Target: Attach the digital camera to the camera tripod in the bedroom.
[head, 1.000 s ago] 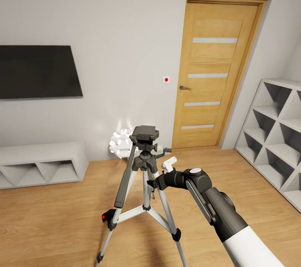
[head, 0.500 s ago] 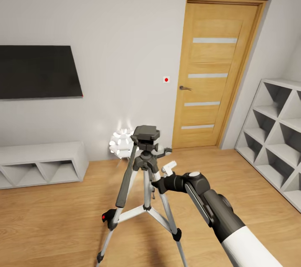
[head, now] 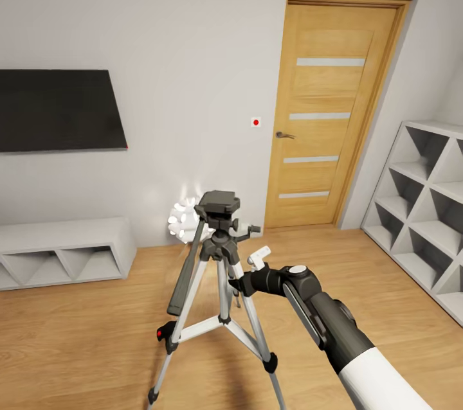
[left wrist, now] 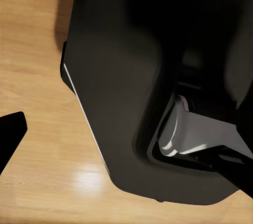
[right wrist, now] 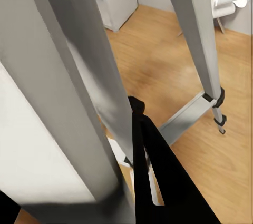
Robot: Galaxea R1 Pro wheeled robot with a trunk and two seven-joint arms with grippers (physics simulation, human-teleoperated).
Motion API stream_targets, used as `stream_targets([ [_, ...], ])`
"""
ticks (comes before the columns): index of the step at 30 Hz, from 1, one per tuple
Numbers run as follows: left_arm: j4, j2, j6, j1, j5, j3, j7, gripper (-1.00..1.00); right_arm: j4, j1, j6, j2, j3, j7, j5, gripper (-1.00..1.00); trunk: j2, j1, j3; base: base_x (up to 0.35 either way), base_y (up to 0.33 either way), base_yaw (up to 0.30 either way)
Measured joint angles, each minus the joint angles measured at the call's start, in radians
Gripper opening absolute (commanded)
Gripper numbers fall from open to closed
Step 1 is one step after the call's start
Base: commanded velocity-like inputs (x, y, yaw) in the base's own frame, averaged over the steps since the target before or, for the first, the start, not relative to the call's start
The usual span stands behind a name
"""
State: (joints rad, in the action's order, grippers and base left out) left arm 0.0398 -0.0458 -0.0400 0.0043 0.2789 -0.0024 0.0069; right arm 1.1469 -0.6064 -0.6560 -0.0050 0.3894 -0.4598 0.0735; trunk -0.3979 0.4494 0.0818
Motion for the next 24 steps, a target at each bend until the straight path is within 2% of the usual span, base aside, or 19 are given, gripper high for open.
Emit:
stream_targets([
  [9,0.0,0.0,0.0,0.0,0.0,0.0,0.0,1.0,0.043,-0.001,0.051,-0.006,-0.008,-0.004,-0.008,-1.0,0.0,0.0,0.0,0.0,0.0,0.0],
  [10,0.0,0.0,0.0,0.0,0.0,0.0,0.0,1.0,0.106,0.0,0.012,-0.013,-0.013,-0.005,-0.002,-1.0,0.0,0.0,0.0,0.0,0.0,0.0],
  [12,0.0,0.0,0.0,0.0,0.0,0.0,0.0,1.0,0.171,-0.001,0.056,-0.017,-0.025,-0.003,-0.001,-1.0,0.0,0.0,0.0,0.0,0.0,0.0],
  [13,0.0,0.0,0.0,0.0,0.0,0.0,0.0,1.0,0.189,-0.001,0.039,-0.019,-0.031,-0.004,0.02,-1.0,0.0,0.0,0.0,0.0,0.0,0.0],
  [14,0.0,0.0,0.0,0.0,0.0,0.0,0.0,1.0,0.216,0.001,0.007,-0.029,-0.046,-0.016,0.02,-1.0,0.0,0.0,0.0,0.0,0.0,0.0],
  [16,0.0,0.0,0.0,0.0,0.0,0.0,0.0,1.0,0.241,-0.001,0.022,-0.043,-0.081,-0.001,-0.02,-1.0,0.0,0.0,0.0,0.0,0.0,0.0],
  [18,0.0,0.0,0.0,0.0,0.0,0.0,0.0,1.0,0.267,0.0,-0.015,-0.06,-0.136,-0.005,-0.01,-1.0,0.0,0.0,0.0,0.0,0.0,0.0],
  [19,0.0,0.0,0.0,0.0,0.0,0.0,0.0,1.0,0.282,0.0,-0.047,-0.067,-0.179,-0.009,0.009,-1.0,0.0,0.0,0.0,0.0,0.0,0.0],
  [20,0.0,0.0,0.0,0.0,0.0,0.0,0.0,1.0,0.289,0.0,-0.054,-0.07,-0.205,-0.01,0.007,-1.0,0.0,0.0,0.0,0.0,0.0,0.0],
  [21,0.0,0.0,0.0,0.0,0.0,0.0,0.0,1.0,0.302,0.0,-0.071,-0.074,-0.247,-0.015,0.006,-1.0,0.0,0.0,0.0,0.0,0.0,0.0],
  [24,0.0,0.0,0.0,0.0,0.001,0.0,0.0,1.0,0.32,0.0,-0.09,-0.079,-0.31,-0.031,0.001,-1.0,0.0,0.0,0.0,0.0,0.0,0.0],
])
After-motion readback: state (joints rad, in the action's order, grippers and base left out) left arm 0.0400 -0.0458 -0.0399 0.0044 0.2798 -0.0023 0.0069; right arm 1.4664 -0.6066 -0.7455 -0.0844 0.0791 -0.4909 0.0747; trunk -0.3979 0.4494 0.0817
